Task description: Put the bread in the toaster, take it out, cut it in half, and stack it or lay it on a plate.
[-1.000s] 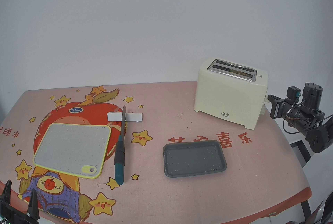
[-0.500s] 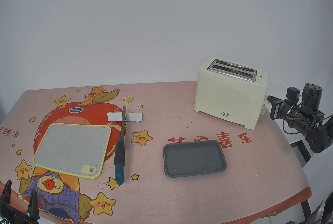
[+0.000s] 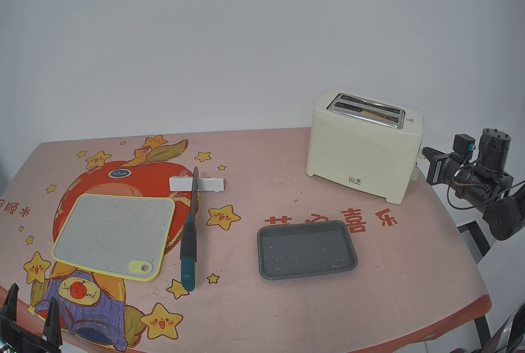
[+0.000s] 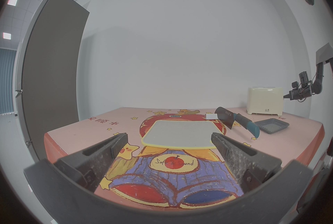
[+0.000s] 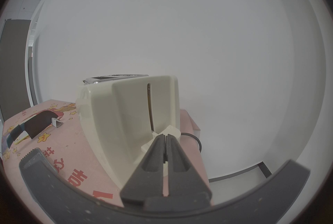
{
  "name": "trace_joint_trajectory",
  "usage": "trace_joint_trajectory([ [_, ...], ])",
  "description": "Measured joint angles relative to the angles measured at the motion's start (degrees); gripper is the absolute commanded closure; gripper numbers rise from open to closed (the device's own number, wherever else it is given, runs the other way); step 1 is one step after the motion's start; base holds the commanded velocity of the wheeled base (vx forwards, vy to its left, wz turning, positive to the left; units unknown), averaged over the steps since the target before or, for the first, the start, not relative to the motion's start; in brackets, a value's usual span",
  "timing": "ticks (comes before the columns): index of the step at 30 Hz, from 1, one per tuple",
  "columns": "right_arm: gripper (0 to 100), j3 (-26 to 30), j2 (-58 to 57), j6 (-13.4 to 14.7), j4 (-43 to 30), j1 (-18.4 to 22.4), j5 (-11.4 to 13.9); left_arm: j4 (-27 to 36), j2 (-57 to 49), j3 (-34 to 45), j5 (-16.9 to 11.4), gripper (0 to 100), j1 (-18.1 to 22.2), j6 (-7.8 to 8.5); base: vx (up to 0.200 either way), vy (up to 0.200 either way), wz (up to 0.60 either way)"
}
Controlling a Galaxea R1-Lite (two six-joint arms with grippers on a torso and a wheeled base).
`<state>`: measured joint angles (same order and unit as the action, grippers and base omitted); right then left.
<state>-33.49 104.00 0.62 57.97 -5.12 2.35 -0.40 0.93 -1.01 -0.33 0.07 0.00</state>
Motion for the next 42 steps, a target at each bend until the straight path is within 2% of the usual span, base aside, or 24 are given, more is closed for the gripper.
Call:
trace_joint_trajectory([
  [42, 100, 0.7, 1.7, -0.2, -0.5, -0.1, 0.0, 0.0, 0.0, 0.0, 0.0, 0, 0.0, 0.00, 0.000, 0.000, 0.00],
])
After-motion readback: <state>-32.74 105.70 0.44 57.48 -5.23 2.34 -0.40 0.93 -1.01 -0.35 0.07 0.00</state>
